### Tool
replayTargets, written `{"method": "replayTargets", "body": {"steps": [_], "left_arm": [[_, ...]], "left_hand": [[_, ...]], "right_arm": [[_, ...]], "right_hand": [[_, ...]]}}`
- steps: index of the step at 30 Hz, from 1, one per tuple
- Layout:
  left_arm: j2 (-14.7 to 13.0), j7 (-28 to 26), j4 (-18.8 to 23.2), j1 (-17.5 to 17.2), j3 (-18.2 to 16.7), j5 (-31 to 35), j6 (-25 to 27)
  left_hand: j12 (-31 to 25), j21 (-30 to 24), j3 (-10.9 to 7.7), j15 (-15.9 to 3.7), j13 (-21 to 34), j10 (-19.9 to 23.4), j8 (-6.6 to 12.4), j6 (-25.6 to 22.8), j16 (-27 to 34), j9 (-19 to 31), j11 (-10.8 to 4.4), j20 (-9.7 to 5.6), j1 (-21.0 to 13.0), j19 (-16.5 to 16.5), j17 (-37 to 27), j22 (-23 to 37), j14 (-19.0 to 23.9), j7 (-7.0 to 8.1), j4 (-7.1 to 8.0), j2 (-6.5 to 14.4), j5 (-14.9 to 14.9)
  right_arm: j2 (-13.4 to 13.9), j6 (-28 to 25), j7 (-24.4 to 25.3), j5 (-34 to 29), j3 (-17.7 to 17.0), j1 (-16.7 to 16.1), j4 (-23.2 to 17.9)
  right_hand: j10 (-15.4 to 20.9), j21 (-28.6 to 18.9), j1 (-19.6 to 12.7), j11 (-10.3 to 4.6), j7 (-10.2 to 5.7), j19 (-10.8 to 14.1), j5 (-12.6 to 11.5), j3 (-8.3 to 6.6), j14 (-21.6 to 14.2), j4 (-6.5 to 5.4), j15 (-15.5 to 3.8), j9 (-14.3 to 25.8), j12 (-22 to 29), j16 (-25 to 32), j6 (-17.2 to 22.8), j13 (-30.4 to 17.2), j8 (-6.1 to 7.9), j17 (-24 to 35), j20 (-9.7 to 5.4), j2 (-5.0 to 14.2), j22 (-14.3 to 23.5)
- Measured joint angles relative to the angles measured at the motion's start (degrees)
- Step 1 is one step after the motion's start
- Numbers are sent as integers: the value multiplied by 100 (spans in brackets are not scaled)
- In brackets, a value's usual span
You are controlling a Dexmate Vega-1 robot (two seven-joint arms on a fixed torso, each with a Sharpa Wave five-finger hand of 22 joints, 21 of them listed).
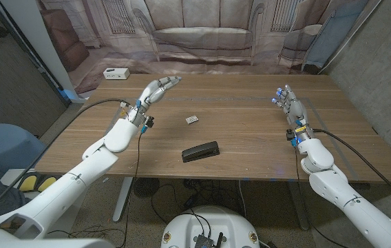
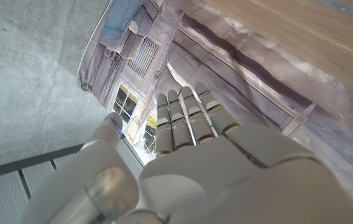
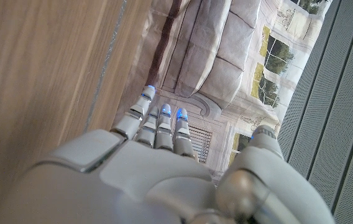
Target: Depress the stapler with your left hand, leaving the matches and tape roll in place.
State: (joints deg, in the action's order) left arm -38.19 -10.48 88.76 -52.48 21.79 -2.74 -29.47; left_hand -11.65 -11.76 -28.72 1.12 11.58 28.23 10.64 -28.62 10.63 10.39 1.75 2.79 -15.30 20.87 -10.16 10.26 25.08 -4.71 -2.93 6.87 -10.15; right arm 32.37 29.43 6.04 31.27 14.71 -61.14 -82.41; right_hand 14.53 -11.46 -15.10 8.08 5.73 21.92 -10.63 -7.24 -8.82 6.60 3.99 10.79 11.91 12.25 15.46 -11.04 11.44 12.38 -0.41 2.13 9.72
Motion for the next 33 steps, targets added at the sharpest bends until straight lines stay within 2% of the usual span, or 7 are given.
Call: {"method": "replayTargets", "body": {"steps": [3,8,10,15,19,33], "left_arm": [[134,56,-121,54,29,-186,-40],[173,151,-156,67,39,-456,-56],[336,221,-308,142,79,-626,-68],[404,351,-380,175,98,-938,-72],[568,403,-508,237,128,-1140,-20],[676,623,-521,307,149,-1955,786]], "left_hand": [[0,0,0,0,0,-10,-27,54,0,0,10,0,38,0,0,0,0,9,0,-38,0],[0,0,0,25,0,-63,-27,106,0,0,63,0,68,0,0,0,-26,0,0,-68,0],[0,0,0,37,0,-62,-27,125,0,0,63,11,68,-12,0,0,-37,-18,0,-68,0],[22,33,0,72,0,-92,-50,174,-28,0,92,30,113,-30,0,0,-73,-30,0,-113,0],[44,48,0,102,0,-166,-50,269,-28,0,123,51,116,-97,0,0,-147,-41,0,-117,0],[89,111,67,190,0,-544,-50,686,-72,0,196,58,257,-352,-13,0,-563,-87,-29,-256,23]], "right_arm": [[9,-24,-21,8,10,4,-2],[19,-32,-30,14,25,18,-3],[21,-62,-68,42,35,26,-3],[21,-72,-84,54,50,45,9],[22,-92,-114,72,60,56,23],[31,-228,-168,115,127,132,64]], "right_hand": [[0,0,0,0,0,0,0,0,0,0,0,0,0,0,0,0,0,0,0,0,0],[32,0,0,33,0,0,0,0,0,0,0,0,0,0,0,0,0,0,0,0,0],[32,0,0,33,0,0,0,0,0,0,0,0,0,0,0,0,0,0,0,0,0],[32,0,0,33,0,0,0,0,1,0,0,0,0,0,0,0,0,0,0,0,0],[32,0,0,33,0,0,0,0,1,0,0,0,0,0,-1,0,0,0,0,0,0],[31,0,0,32,0,-1,0,0,1,0,0,-1,0,0,-1,0,0,0,0,0,0]]}}
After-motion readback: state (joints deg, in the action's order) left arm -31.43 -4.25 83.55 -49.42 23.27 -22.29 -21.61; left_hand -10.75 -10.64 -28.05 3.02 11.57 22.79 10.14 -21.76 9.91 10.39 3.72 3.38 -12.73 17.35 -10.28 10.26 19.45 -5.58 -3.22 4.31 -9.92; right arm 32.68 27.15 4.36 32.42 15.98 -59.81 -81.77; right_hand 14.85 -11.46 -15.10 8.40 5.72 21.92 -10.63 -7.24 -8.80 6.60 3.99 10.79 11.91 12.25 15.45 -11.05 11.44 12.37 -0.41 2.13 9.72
